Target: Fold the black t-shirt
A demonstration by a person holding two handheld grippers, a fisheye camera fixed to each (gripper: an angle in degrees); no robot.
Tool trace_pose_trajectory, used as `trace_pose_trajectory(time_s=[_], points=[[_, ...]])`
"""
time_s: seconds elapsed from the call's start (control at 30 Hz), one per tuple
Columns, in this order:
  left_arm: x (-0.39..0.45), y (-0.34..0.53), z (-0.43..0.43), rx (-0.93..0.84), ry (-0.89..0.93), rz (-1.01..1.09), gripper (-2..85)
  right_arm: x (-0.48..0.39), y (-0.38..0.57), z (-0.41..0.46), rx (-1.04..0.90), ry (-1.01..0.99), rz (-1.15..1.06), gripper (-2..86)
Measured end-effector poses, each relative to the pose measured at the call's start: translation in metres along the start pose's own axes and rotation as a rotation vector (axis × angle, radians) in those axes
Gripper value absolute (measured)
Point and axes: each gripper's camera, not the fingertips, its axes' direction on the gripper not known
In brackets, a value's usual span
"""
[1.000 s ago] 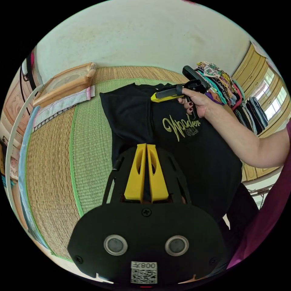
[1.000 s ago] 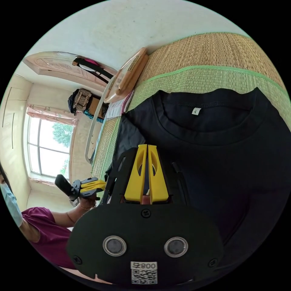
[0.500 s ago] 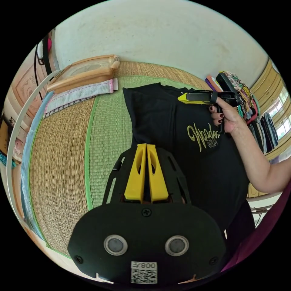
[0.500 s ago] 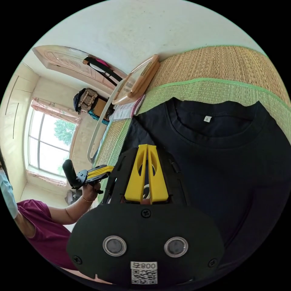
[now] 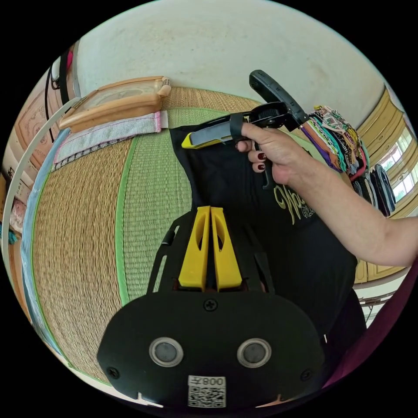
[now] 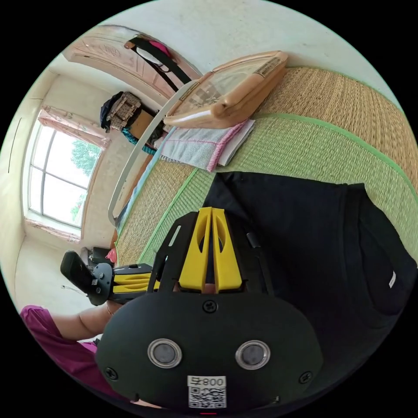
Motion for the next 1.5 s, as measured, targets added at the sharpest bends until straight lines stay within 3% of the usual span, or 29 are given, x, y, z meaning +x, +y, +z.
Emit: trace_pose_trajectory(time_s=[0.27, 0.4, 0.53, 0.83, 1.13, 1.23, 1.4, 1.5], points=[[-0.007, 0.006, -0.013, -0.008, 0.024, -0.046, 0.1, -0.020, 0.028, -0.026, 0.013, 0.079, -0.034, 0.1], [-0.016, 0.002, -0.024, 0.001, 0.057, -0.069, 0.1, -0.013, 0.040, -0.051, 0.063, -0.030, 0.019, 0.1], [-0.016, 0.006, -0.043, 0.040, 0.054, -0.057, 0.0, -0.025, 0.071, -0.097, 0.141, -0.006, -0.002, 0.0], [-0.020, 0.028, -0.075, 0.032, 0.167, -0.073, 0.2, -0.015, 0.234, -0.193, 0.112, 0.135, 0.163, 0.0], [0.002, 0.076, -0.130, -0.018, 0.358, -0.073, 0.9, -0.052, 0.379, -0.269, 0.109, 0.138, 0.413, 0.0], [0.015, 0.093, -0.170, -0.019, 0.300, -0.055, 0.8, -0.084, 0.408, -0.304, 0.159, 0.190, 0.432, 0.0], [0.047, 0.123, -0.245, 0.034, 0.045, 0.022, 0.3, -0.168, 0.440, -0.363, 0.143, 0.595, 0.345, 0.0], [0.067, 0.142, -0.256, -0.039, -0.056, 0.063, 0.2, -0.191, 0.467, -0.367, 0.075, 0.743, 0.347, 0.0]])
